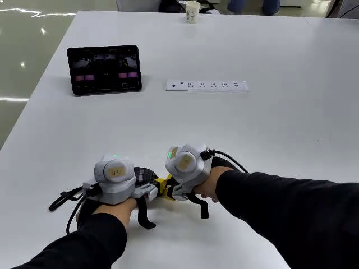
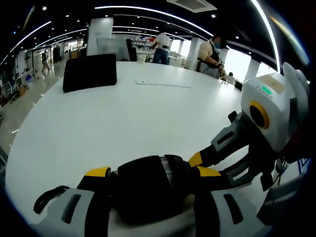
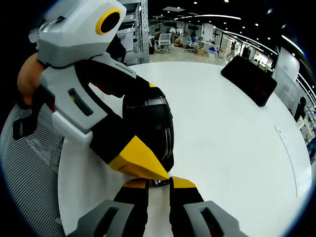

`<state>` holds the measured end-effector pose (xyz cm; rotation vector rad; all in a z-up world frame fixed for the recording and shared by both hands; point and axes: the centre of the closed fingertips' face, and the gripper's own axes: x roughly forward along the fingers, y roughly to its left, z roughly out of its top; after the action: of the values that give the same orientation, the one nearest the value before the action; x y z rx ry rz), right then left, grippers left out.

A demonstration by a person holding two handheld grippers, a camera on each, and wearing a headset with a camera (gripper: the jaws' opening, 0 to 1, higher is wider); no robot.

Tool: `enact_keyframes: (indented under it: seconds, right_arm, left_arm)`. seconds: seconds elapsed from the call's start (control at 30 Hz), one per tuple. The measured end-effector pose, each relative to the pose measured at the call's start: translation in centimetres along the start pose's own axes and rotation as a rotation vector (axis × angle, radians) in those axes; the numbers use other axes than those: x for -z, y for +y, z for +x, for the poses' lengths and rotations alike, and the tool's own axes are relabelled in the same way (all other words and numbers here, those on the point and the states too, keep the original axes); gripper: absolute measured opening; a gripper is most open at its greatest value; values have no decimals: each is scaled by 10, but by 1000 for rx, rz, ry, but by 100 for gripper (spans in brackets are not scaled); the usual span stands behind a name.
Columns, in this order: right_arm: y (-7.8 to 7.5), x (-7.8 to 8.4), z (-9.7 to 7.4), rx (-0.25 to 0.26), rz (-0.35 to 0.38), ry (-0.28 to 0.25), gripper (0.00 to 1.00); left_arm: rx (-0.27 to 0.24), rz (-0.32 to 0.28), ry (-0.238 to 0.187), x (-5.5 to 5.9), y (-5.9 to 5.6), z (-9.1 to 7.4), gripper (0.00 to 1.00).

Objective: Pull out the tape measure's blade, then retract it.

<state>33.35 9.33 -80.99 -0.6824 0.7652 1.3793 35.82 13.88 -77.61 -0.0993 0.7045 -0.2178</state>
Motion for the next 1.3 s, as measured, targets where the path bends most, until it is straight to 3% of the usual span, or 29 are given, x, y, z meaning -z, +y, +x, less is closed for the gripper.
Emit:
enact_keyframes:
  seconds: [0.33, 0.7, 0.83, 1.0, 1.1, 1.17, 1.3]
  right_arm:
    - [1, -3, -5, -7, 4, -19, 14]
    - [5, -5, -22, 8, 32, -65, 17]
    - [9, -4, -28, 13, 41, -81, 16]
    - [17, 1, -34, 11, 47, -100, 17]
    - [18, 2, -40, 23, 47, -120, 18]
    - [18, -2, -45, 37, 66, -149, 19]
    - [20, -5, -57, 55, 72, -186, 23]
  left_arm:
    - [20, -34, 67, 4, 0, 2, 64]
    - [58, -29, 48, -2, 0, -6, 69]
    - [90, -22, 53, -1, 1, -9, 80]
    - [130, 0, 56, 1, -2, -17, 84]
    - [193, -35, 33, -3, -9, -25, 91]
    - [212, -6, 27, -2, -11, -30, 99]
    - [241, 85, 9, -3, -11, -42, 99]
